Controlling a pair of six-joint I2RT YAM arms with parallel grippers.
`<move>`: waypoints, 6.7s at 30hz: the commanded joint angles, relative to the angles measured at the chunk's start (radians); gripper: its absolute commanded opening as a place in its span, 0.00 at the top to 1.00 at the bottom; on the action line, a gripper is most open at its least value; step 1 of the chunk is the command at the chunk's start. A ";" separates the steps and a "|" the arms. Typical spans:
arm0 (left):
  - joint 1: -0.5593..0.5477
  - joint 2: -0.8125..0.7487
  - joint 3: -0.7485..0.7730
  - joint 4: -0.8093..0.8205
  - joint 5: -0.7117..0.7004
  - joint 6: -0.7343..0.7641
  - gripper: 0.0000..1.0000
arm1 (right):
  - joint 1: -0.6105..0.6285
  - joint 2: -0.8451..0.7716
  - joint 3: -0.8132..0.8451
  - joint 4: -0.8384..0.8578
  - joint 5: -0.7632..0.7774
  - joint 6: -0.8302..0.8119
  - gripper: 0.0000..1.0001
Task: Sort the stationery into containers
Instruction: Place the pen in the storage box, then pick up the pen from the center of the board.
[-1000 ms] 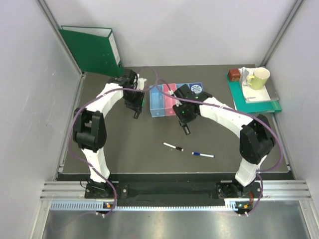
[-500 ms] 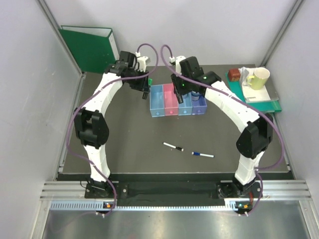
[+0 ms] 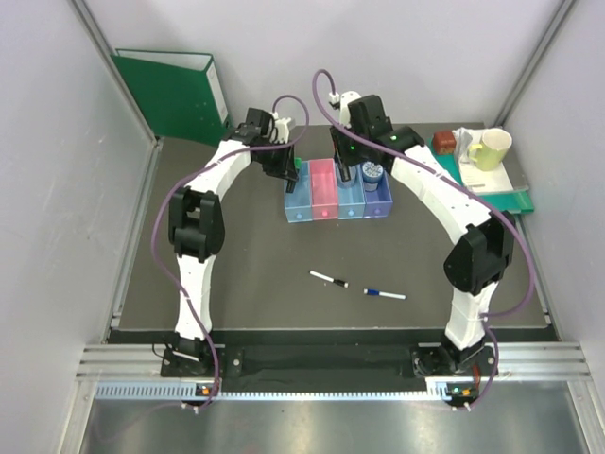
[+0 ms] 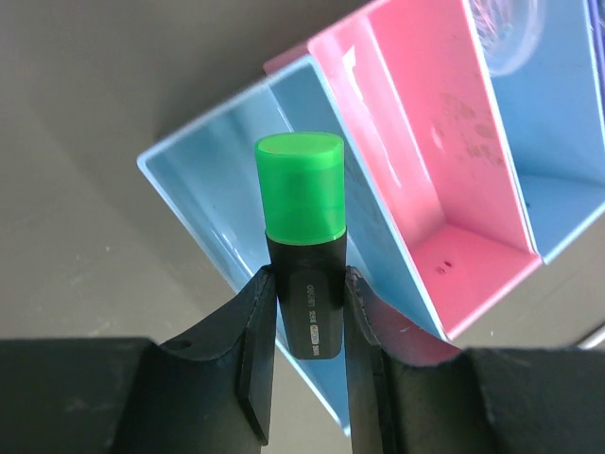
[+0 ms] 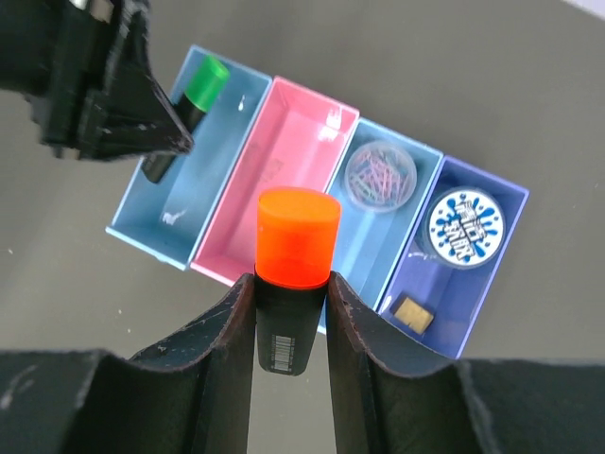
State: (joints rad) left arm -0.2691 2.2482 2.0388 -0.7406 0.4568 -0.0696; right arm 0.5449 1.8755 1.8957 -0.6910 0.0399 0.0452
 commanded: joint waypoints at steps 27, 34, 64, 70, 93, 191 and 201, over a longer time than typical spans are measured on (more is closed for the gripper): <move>0.062 -0.370 -0.202 0.054 0.040 0.050 0.28 | 0.023 0.203 0.212 0.085 -0.086 0.031 0.97; 0.062 -0.499 -0.445 0.012 0.003 0.269 0.29 | 0.061 0.275 0.246 0.125 -0.133 0.061 0.97; 0.056 -0.636 -0.614 -0.138 0.068 0.623 0.29 | 0.121 0.415 0.279 0.188 -0.160 0.065 0.42; 0.054 -0.641 -0.608 -0.128 0.051 0.732 0.28 | 0.110 0.321 0.224 0.171 -0.117 -0.013 0.26; -0.373 -0.607 -0.710 -0.028 -0.067 1.073 0.29 | 0.068 -0.639 -0.782 -0.182 -0.160 -0.647 0.19; -0.205 -0.631 -0.794 0.001 -0.104 0.832 1.00 | 0.102 -0.470 -1.204 0.120 -0.232 -0.809 0.51; -0.199 -0.592 -0.614 -0.026 -0.067 0.754 1.00 | 0.113 -0.490 -1.204 0.127 -0.183 -0.745 1.00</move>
State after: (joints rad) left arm -0.4702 1.6493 1.3724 -0.7433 0.3519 0.7296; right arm 0.6445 1.3804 0.6960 -0.5781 -0.1795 -0.7216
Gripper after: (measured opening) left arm 0.043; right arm 0.028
